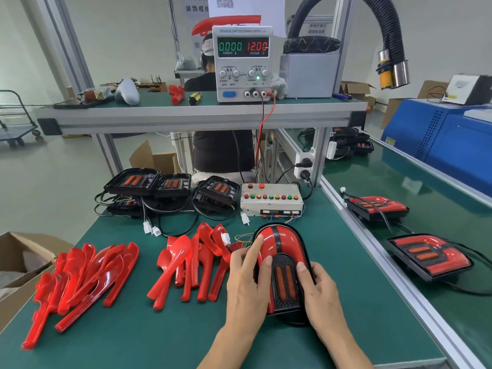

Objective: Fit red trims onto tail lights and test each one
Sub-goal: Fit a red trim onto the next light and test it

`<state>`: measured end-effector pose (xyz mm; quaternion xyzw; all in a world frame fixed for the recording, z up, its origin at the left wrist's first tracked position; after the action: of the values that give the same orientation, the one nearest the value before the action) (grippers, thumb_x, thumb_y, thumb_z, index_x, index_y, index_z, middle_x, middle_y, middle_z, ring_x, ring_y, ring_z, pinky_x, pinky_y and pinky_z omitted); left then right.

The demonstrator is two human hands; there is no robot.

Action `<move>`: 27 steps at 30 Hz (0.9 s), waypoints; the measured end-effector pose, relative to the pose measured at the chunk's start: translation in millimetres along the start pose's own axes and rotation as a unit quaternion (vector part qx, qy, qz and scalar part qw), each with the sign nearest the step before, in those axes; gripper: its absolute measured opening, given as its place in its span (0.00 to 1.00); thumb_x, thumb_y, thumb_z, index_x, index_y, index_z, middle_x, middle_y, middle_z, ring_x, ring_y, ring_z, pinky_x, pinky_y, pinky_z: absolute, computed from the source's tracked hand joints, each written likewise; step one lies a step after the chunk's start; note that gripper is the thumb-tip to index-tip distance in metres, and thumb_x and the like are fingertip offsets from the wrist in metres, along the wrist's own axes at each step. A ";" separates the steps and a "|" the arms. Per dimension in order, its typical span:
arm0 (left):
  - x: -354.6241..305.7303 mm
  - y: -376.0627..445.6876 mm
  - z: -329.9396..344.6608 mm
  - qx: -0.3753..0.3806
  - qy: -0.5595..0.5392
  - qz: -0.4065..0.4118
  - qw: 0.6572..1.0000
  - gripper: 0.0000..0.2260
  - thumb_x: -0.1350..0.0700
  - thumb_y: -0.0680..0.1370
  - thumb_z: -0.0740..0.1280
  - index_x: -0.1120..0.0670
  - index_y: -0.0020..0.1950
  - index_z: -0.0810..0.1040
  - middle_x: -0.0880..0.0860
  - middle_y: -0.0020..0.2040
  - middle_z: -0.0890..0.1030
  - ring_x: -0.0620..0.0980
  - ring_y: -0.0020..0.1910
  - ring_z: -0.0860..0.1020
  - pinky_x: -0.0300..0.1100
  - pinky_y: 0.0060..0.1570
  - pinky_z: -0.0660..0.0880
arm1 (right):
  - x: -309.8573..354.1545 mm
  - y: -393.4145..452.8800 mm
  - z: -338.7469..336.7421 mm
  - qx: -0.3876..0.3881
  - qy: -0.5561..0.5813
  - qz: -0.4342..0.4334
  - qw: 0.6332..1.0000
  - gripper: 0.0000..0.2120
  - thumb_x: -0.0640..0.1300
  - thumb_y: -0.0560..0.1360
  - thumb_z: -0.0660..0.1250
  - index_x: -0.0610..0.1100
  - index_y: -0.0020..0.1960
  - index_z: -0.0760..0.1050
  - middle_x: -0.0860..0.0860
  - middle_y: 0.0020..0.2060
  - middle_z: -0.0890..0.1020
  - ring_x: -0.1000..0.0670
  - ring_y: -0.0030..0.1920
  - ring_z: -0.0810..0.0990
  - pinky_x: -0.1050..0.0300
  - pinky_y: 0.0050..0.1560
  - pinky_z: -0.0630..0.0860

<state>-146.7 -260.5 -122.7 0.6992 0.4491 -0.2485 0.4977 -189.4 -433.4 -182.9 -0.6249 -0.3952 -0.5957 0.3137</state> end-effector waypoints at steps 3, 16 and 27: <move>3.9 0.2 5.3 0.030 -0.025 -0.013 0.999 0.21 0.42 0.82 0.59 0.37 0.76 0.66 0.42 0.59 0.77 0.37 0.60 0.75 0.32 0.61 0.70 | 1.6 -1.3 0.4 -0.001 0.006 0.002 1.000 0.13 0.58 0.81 0.63 0.51 0.52 0.80 0.52 0.44 0.88 0.51 0.44 0.87 0.59 0.43 0.81; 26.8 6.7 11.8 0.079 -0.120 -0.091 0.985 0.23 0.46 0.82 0.66 0.35 0.76 0.65 0.41 0.68 0.78 0.49 0.66 0.78 0.53 0.66 0.75 | 4.2 -1.3 2.5 0.020 -0.018 0.015 1.000 0.13 0.59 0.81 0.63 0.51 0.54 0.80 0.54 0.45 0.87 0.53 0.45 0.87 0.57 0.48 0.81; 35.9 1.7 3.5 0.065 -0.142 -0.085 0.984 0.24 0.51 0.82 0.67 0.38 0.76 0.68 0.37 0.69 0.76 0.42 0.69 0.75 0.50 0.70 0.72 | 42.1 10.2 6.4 0.063 -0.163 -0.026 0.984 0.32 0.72 0.72 0.63 0.56 0.69 0.72 0.64 0.59 0.80 0.66 0.60 0.77 0.64 0.59 0.73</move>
<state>-127.8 -250.2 -151.7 0.6474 0.4144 -0.4150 0.4867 -178.3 -427.9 -140.9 -0.6826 -0.4937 -0.4676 0.2678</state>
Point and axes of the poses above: each hand's wrist, its own y-axis towards the middle knuckle, its own z-axis out of the palm, x = y × z, the point moved 7 cm from there along y, towards the middle knuckle
